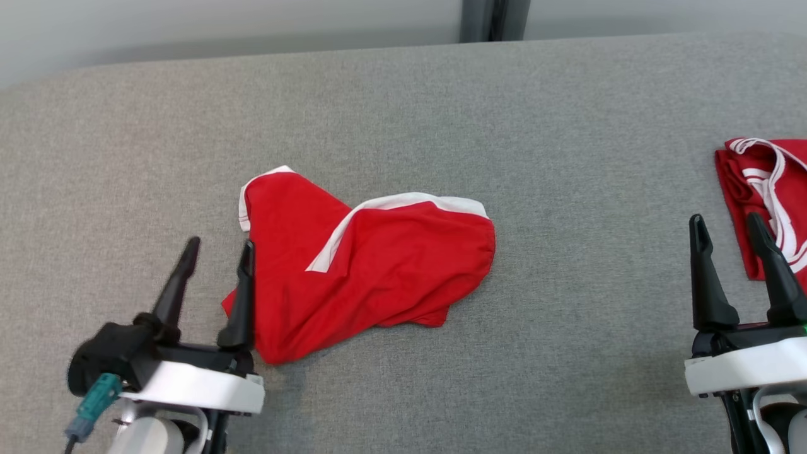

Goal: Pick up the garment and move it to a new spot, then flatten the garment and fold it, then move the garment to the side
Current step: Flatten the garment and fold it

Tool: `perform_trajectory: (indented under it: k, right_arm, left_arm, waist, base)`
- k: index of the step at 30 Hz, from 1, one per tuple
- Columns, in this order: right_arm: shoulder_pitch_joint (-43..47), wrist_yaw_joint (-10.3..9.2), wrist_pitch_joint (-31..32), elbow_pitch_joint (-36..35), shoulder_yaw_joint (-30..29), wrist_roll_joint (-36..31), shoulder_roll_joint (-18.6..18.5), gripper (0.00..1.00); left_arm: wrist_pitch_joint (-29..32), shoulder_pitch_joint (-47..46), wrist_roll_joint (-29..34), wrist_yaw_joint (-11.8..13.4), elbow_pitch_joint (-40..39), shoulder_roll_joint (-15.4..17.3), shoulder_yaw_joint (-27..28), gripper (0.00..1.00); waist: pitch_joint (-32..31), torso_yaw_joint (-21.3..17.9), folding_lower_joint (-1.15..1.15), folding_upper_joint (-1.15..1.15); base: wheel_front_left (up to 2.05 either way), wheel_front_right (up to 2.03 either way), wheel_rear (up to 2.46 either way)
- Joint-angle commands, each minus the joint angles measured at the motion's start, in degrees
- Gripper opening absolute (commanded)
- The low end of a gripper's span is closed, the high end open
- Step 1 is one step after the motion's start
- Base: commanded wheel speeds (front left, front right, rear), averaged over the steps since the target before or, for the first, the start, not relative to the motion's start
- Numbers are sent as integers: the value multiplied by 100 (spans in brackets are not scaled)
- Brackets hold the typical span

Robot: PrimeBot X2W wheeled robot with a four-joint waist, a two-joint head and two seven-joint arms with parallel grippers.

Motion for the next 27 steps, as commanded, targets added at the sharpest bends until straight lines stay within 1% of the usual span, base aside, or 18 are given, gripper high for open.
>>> perform_trajectory:
  k: [1, 7, 12, 18, 27]
  right_arm:
    - [75, -2, 24, -1, -5, -16, -20, 100]
    - [230, -2, 127, 41, 103, -109, -36, 100]
    - [357, -2, 178, 44, 140, -134, -85, 100]
    - [445, -2, 221, -45, 110, -119, -98, 100]
    - [437, -2, 256, -122, 97, -82, -81, 100]
  left_arm:
    - [25, -97, 66, 68, -69, 77, 50, 100]
    - [317, -1, 164, 344, -318, 360, 254, 100]
    - [513, 315, 85, 505, -408, 493, 359, 100]
    - [592, 519, 3, 528, -481, 484, 329, 100]
    - [655, 492, -32, 553, -580, 507, 304, 100]
  waist:
    - [-93, -48, 0, 0]
    - [-377, -143, 0, 0]
    - [-526, -172, 0, 0]
    - [-560, -135, 0, 0]
    - [-459, -71, 0, 0]
  base:
    - [0, 0, 0]
    - [0, 0, 0]
    - [0, 0, 0]
    - [0, 0, 0]
    - [0, 0, 0]
